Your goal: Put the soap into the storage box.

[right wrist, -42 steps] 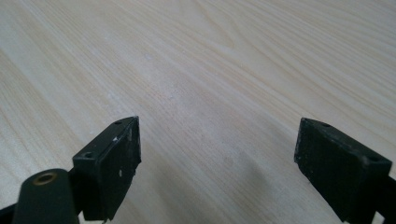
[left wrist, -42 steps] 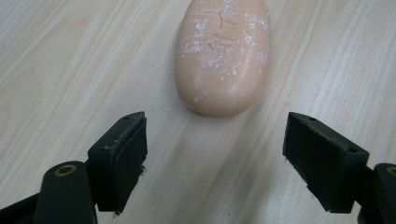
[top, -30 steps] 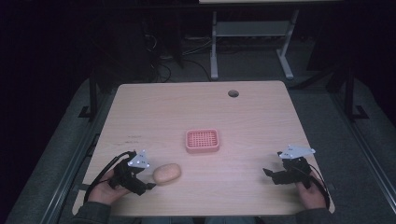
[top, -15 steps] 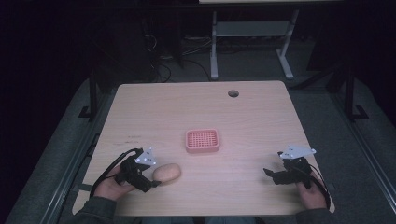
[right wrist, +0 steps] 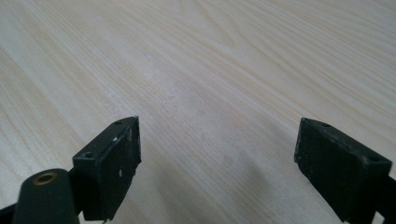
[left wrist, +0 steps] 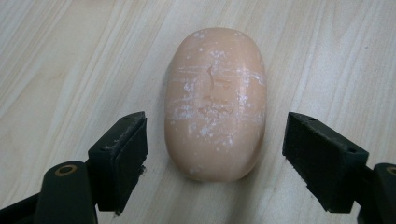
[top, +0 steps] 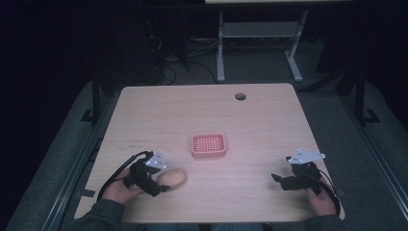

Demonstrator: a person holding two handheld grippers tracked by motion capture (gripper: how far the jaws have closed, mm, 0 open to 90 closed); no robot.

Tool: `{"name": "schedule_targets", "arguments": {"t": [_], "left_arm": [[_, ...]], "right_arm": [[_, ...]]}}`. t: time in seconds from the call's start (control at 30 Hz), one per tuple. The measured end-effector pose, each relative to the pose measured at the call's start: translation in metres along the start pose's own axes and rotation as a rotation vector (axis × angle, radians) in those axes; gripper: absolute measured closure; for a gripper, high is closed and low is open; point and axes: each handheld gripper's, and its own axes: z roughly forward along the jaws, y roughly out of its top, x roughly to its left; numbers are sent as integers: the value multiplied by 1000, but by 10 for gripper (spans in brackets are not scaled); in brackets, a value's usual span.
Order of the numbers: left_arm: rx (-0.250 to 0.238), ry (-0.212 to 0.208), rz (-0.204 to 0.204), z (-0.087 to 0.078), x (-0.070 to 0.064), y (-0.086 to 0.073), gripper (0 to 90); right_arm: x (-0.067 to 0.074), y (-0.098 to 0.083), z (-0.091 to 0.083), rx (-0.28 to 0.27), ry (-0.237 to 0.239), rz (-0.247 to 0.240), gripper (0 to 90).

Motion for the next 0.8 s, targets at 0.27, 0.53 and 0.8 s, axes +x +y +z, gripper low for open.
{"name": "schedule_targets", "arguments": {"t": [0.27,0.53,0.8], "left_arm": [[10,-10,14,5,1,7,219],[26,-11,17,11,1,12,220],[58,-20,8,16,3,13,229]], "right_arm": [[0,0,0,2,1,0,141],[1,1,0,2,5,-5,141],[1,1,0,2,5,-2,141]]}}
